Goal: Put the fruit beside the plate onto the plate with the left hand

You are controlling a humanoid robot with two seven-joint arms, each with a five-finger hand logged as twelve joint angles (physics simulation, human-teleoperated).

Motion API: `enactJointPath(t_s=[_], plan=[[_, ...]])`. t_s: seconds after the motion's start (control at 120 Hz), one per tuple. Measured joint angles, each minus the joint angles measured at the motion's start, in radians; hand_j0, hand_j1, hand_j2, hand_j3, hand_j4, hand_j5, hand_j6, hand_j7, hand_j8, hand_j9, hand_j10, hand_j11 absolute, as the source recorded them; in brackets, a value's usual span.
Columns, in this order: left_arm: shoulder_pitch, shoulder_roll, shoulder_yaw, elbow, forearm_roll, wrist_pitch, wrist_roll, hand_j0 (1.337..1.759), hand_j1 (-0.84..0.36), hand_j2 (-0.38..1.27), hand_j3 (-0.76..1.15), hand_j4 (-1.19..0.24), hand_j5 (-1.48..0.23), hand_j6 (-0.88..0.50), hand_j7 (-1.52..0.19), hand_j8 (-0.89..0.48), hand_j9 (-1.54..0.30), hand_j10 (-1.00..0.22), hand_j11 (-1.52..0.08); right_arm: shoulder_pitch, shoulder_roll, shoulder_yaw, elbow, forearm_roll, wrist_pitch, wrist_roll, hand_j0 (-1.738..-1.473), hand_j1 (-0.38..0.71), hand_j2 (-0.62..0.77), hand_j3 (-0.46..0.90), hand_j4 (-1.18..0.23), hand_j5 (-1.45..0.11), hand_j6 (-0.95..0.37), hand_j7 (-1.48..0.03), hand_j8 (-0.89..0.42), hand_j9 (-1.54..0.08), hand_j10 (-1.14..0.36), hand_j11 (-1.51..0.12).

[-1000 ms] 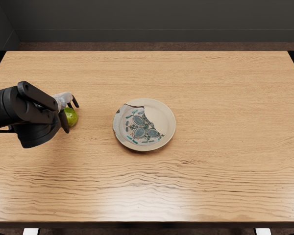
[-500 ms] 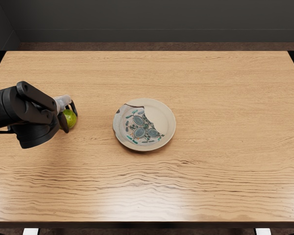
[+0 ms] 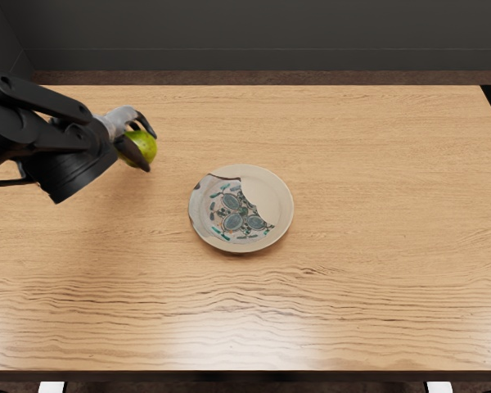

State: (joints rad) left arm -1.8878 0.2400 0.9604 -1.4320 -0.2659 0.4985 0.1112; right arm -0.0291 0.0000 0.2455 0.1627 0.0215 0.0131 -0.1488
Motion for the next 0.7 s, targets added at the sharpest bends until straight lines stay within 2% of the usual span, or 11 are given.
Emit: enactJointPath(t_s=[0.092, 0.2, 0.375, 0.45, 0.508, 0.6, 0.7], plan=[[0.033, -0.008, -0.143, 0.001, 0.029, -0.047, -0.001, 1.646, -0.4, 0.39, 0.0, -0.33, -1.14, -0.1, -1.15, -0.11, -1.14, -0.37, -1.14, 0.0, 0.0, 0.0, 0.0, 0.0, 0.0, 0.0, -1.658, -0.35, 0.0, 0.0, 0.0, 0.0, 0.0, 0.0, 0.0, 0.0, 0.0, 0.0], [0.058, -0.007, -0.245, 0.001, 0.045, -0.141, -0.003, 1.646, -0.37, 0.37, 0.0, -0.34, -1.15, -0.1, -1.16, -0.12, -1.15, -0.37, -1.14, 0.0, 0.0, 0.0, 0.0, 0.0, 0.0, 0.0, -1.658, -0.35, 0.0, 0.0, 0.0, 0.0, 0.0, 0.0, 0.0, 0.0, 0.0, 0.0], [0.063, -0.007, -0.304, -0.007, 0.05, -0.284, -0.003, 1.647, -0.33, 0.25, 0.0, -0.36, -1.15, -0.13, -1.16, -0.15, -1.15, -0.4, -1.13, 0.0, 0.0, 0.0, 0.0, 0.0, 0.0, 0.0, -1.658, -0.35, 0.0, 0.0, 0.0, 0.0, 0.0, 0.0, 0.0, 0.0, 0.0, 0.0], [0.073, -0.008, -0.31, -0.01, 0.05, -0.305, -0.003, 1.647, -0.33, 0.28, 0.0, -0.37, -1.13, -0.13, -1.15, -0.15, -1.15, -0.4, -1.12, 0.0, 0.0, 0.0, 0.0, 0.0, 0.0, 0.0, -1.658, -0.35, 0.0, 0.0, 0.0, 0.0, 0.0, 0.0, 0.0, 0.0, 0.0, 0.0], [0.073, -0.008, -0.312, -0.011, 0.05, -0.312, -0.004, 1.65, -0.29, 0.25, 0.0, -0.38, -1.0, -0.17, -1.01, -0.19, -1.01, -0.42, -0.99, 0.0, 0.0, 0.0, 0.0, 0.0, 0.0, 0.0, -1.658, -0.35, 0.0, 0.0, 0.0, 0.0, 0.0, 0.0, 0.0, 0.0, 0.0, 0.0], [0.073, -0.007, -0.312, -0.01, 0.051, -0.315, -0.004, 1.653, -0.08, 0.17, 0.0, -0.26, -0.67, -0.13, -0.68, -0.14, -0.67, -0.29, -0.66, 0.0, 0.0, 0.0, 0.0, 0.0, 0.0, 0.0, -1.658, -0.35, 0.0, 0.0, 0.0, 0.0, 0.0, 0.0, 0.0, 0.0, 0.0, 0.0], [0.056, 0.021, -0.299, -0.016, 0.05, -0.317, -0.004, 1.655, 0.07, 0.1, 0.0, -0.18, -0.43, -0.1, -0.43, -0.1, -0.43, -0.2, -0.42, 0.0, 0.0, 0.0, 0.0, 0.0, 0.0, 0.0, -1.658, -0.35, 0.0, 0.0, 0.0, 0.0, 0.0, 0.0, 0.0, 0.0, 0.0, 0.0]])
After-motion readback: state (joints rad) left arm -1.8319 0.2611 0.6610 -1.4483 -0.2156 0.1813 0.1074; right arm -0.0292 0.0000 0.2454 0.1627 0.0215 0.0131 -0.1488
